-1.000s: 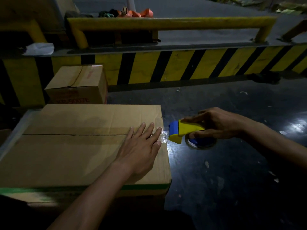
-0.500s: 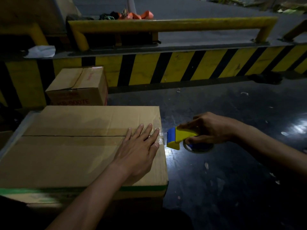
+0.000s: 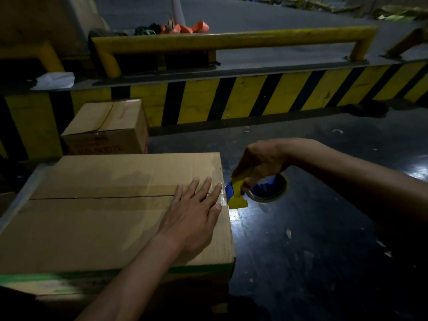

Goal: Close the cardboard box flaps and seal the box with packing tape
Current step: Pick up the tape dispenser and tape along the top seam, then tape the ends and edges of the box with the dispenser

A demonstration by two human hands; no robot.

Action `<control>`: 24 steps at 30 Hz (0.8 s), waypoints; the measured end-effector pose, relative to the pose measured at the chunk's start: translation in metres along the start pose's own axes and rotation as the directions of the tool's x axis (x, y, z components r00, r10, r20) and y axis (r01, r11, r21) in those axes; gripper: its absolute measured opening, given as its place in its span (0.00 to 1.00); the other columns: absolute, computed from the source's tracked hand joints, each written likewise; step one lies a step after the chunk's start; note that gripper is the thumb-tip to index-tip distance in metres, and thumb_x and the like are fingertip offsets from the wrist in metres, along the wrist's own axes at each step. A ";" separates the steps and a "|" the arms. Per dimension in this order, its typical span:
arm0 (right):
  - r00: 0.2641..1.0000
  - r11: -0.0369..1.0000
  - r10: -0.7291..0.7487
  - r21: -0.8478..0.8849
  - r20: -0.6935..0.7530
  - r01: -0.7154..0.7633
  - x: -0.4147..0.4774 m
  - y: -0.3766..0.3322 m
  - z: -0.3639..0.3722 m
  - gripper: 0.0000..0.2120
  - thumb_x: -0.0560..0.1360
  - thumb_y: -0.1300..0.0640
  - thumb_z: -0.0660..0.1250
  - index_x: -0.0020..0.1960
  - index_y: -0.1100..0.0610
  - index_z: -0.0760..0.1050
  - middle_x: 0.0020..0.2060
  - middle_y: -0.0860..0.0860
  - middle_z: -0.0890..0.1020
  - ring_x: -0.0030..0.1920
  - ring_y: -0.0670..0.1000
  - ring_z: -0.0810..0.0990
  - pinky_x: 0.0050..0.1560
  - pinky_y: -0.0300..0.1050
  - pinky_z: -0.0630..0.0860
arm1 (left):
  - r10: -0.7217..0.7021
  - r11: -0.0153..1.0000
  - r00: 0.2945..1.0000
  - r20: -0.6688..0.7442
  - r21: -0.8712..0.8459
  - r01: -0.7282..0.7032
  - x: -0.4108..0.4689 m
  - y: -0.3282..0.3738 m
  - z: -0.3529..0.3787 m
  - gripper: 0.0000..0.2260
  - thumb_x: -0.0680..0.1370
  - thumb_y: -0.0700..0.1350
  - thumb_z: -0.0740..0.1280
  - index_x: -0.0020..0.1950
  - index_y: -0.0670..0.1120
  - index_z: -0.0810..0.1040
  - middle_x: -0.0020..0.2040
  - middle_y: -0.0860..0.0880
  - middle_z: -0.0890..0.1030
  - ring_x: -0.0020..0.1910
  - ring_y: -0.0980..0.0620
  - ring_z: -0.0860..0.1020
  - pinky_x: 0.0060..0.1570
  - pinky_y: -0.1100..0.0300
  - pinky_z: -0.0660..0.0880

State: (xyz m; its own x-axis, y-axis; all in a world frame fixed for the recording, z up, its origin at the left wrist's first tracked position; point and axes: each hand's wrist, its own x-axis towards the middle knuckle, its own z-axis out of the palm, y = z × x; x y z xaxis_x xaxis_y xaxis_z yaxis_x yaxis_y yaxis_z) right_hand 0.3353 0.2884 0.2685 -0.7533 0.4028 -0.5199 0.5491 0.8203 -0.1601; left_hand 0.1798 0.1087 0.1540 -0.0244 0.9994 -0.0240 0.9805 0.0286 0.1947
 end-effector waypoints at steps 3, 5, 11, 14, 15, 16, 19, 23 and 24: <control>0.999 0.998 0.033 0.046 0.017 -0.034 0.007 0.002 -0.005 0.25 0.73 0.40 0.69 0.69 0.43 0.75 0.64 0.46 0.79 0.63 0.51 0.76 0.63 0.50 0.73 | -0.003 1.000 1.000 -0.005 -0.004 0.003 0.000 0.000 0.000 0.24 0.84 0.60 0.38 0.80 0.62 0.40 0.81 0.58 0.39 0.79 0.54 0.35 0.78 0.46 0.37; 0.998 0.994 0.057 0.090 0.028 -0.059 0.010 0.006 0.000 0.25 0.73 0.39 0.70 0.68 0.43 0.75 0.62 0.47 0.80 0.62 0.51 0.77 0.61 0.49 0.72 | -0.007 1.000 1.000 -0.012 -0.007 0.007 0.000 0.000 -0.001 0.24 0.84 0.60 0.38 0.80 0.62 0.40 0.81 0.58 0.39 0.79 0.54 0.35 0.78 0.46 0.37; 0.992 0.984 0.122 0.131 0.018 -0.124 0.008 0.006 0.015 0.24 0.74 0.41 0.70 0.68 0.46 0.76 0.59 0.47 0.80 0.59 0.51 0.77 0.58 0.47 0.71 | -0.009 1.000 1.000 -0.003 -0.005 0.009 -0.003 0.002 -0.004 0.24 0.84 0.60 0.38 0.81 0.61 0.41 0.81 0.58 0.39 0.79 0.54 0.35 0.78 0.47 0.37; 0.981 0.986 0.161 0.017 0.108 -0.164 0.018 -0.006 0.035 0.24 0.75 0.46 0.71 0.68 0.51 0.75 0.60 0.50 0.80 0.58 0.51 0.78 0.58 0.48 0.73 | -0.006 1.000 1.000 0.016 -0.009 0.007 -0.004 0.003 -0.004 0.24 0.84 0.59 0.38 0.81 0.60 0.41 0.81 0.57 0.40 0.79 0.54 0.35 0.78 0.47 0.37; 0.982 0.987 0.157 0.013 0.104 -0.160 0.019 -0.009 0.041 0.23 0.75 0.45 0.70 0.68 0.51 0.74 0.60 0.50 0.80 0.59 0.52 0.79 0.59 0.48 0.73 | -0.009 1.000 1.000 0.015 -0.010 0.009 -0.005 0.003 -0.005 0.24 0.84 0.59 0.38 0.81 0.60 0.41 0.81 0.57 0.40 0.79 0.54 0.35 0.78 0.47 0.36; 0.986 0.988 0.150 0.014 0.078 -0.152 0.017 -0.011 0.044 0.24 0.75 0.45 0.69 0.69 0.50 0.74 0.61 0.50 0.80 0.61 0.53 0.78 0.61 0.49 0.73 | -0.012 1.000 1.000 0.015 -0.016 0.012 -0.005 0.003 -0.006 0.24 0.84 0.59 0.39 0.81 0.60 0.42 0.81 0.57 0.40 0.79 0.54 0.36 0.77 0.48 0.36; 0.978 0.979 0.198 0.061 -0.061 -0.195 -0.008 -0.012 0.036 0.26 0.75 0.41 0.69 0.70 0.48 0.73 0.63 0.49 0.79 0.59 0.51 0.77 0.58 0.46 0.72 | 0.015 0.999 0.999 0.032 -0.038 -0.014 -0.003 0.000 -0.007 0.25 0.85 0.58 0.40 0.81 0.56 0.41 0.81 0.56 0.41 0.79 0.54 0.37 0.78 0.48 0.37; 0.912 0.944 0.311 0.196 -0.266 -0.265 -0.044 -0.023 0.023 0.29 0.71 0.38 0.71 0.69 0.45 0.73 0.64 0.48 0.79 0.57 0.50 0.77 0.52 0.44 0.69 | 0.030 0.991 1.000 0.005 -0.132 -0.029 -0.006 -0.018 -0.014 0.26 0.86 0.56 0.45 0.82 0.51 0.45 0.82 0.53 0.46 0.81 0.54 0.43 0.77 0.54 0.39; 0.891 0.933 0.333 0.244 -0.310 -0.264 -0.051 -0.029 0.022 0.29 0.71 0.37 0.71 0.70 0.45 0.73 0.64 0.48 0.79 0.59 0.50 0.77 0.51 0.44 0.69 | 0.028 0.990 1.000 -0.004 -0.141 -0.029 -0.009 -0.026 -0.016 0.26 0.85 0.56 0.46 0.82 0.51 0.47 0.83 0.52 0.48 0.81 0.53 0.44 0.77 0.53 0.41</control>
State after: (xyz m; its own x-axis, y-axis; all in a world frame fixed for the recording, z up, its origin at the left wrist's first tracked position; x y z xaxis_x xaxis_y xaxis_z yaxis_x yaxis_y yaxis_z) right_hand 0.3659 0.2346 0.2811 -0.6006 0.7574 -0.2561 0.7993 0.5603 -0.2172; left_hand 0.1516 0.0991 0.1654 0.0025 0.9999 -0.0142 0.9435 0.0023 0.3314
